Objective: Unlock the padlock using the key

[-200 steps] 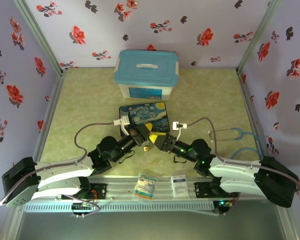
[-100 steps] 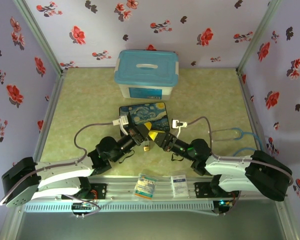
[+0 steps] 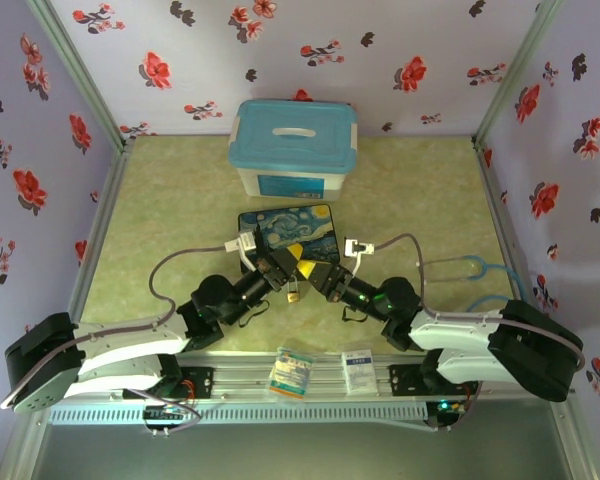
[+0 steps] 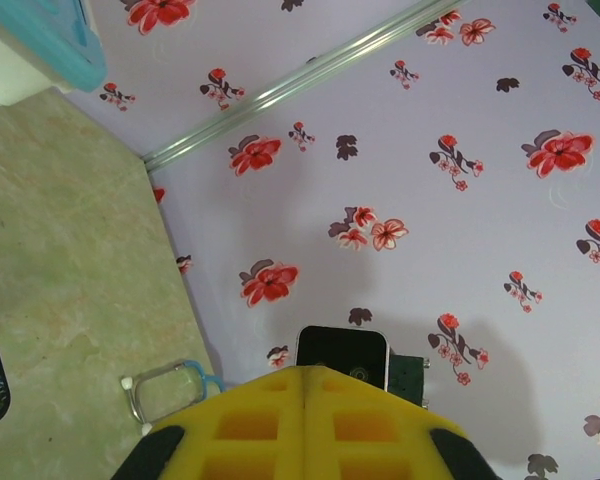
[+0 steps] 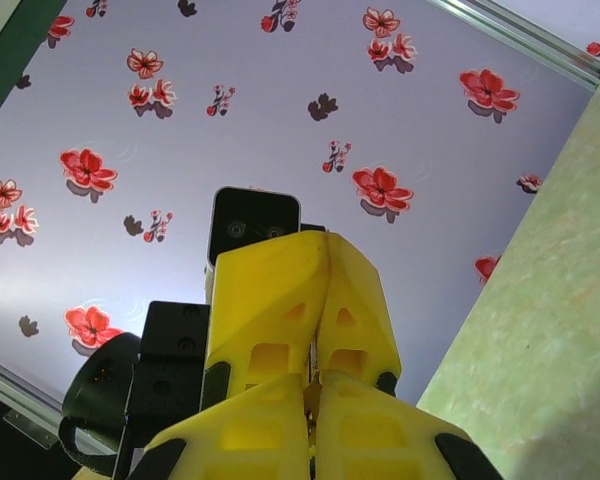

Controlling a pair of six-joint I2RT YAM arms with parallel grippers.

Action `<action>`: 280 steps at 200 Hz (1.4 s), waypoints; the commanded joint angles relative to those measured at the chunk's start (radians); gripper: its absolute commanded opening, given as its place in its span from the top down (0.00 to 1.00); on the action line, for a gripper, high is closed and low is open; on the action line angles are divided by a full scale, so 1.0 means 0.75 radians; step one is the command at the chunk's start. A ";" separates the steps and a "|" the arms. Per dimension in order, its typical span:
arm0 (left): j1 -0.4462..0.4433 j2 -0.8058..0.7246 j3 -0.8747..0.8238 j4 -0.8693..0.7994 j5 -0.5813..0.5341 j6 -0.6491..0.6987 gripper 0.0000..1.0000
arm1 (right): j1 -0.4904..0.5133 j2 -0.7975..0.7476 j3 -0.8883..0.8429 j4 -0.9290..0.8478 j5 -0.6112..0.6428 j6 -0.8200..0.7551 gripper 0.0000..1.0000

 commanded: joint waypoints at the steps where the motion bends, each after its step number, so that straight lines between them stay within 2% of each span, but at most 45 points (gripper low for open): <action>1: 0.007 0.017 -0.029 0.002 -0.057 -0.003 1.00 | -0.003 -0.012 -0.016 0.093 0.028 -0.008 1.00; 19: 0.007 0.020 -0.038 -0.001 -0.059 -0.003 1.00 | -0.014 -0.026 -0.029 0.093 0.030 -0.009 1.00; 23: 0.008 0.018 -0.044 -0.001 -0.065 -0.004 0.94 | -0.020 -0.033 -0.033 0.089 0.031 -0.008 1.00; 32: 0.009 -0.003 -0.061 -0.020 -0.092 0.004 0.67 | -0.031 -0.052 -0.043 0.062 0.036 -0.006 1.00; 37: 0.010 -0.027 -0.066 -0.065 -0.112 0.010 0.59 | -0.039 -0.070 -0.051 0.032 0.039 -0.007 1.00; 54: 0.009 -0.133 -0.015 -0.403 -0.184 0.102 0.40 | -0.057 -0.158 -0.055 -0.165 0.044 -0.035 1.00; 61: 0.010 -0.169 0.025 -0.602 -0.213 0.115 0.34 | -0.058 -0.214 -0.043 -0.300 0.054 -0.061 1.00; 69: 0.011 -0.184 0.044 -0.721 -0.228 0.128 0.30 | -0.058 -0.280 -0.023 -0.483 0.072 -0.104 1.00; 108: 0.016 -0.160 -0.084 -0.742 -0.180 0.061 0.29 | -0.064 -0.567 0.097 -1.339 0.227 -0.300 1.00; 122: 0.016 -0.126 -0.066 -0.840 -0.149 0.069 0.28 | -0.068 -0.613 0.120 -1.512 0.258 -0.342 1.00; 133: 0.016 -0.076 -0.043 -0.903 -0.121 0.080 0.22 | -0.070 -0.637 0.130 -1.605 0.269 -0.359 1.00; 151: 0.016 0.031 -0.024 -0.918 -0.090 0.103 0.20 | -0.072 -0.663 0.126 -1.667 0.280 -0.367 1.00; 206: 0.018 0.395 0.108 -0.853 -0.061 0.225 0.22 | -0.075 -0.677 0.085 -1.670 0.276 -0.341 1.00; 237: 0.018 0.508 0.152 -0.814 -0.099 0.261 0.24 | -0.074 -0.687 0.069 -1.686 0.278 -0.335 1.00; 280: -0.017 0.605 0.173 -0.829 -0.180 0.224 0.29 | -0.075 -0.701 0.046 -1.701 0.297 -0.332 1.00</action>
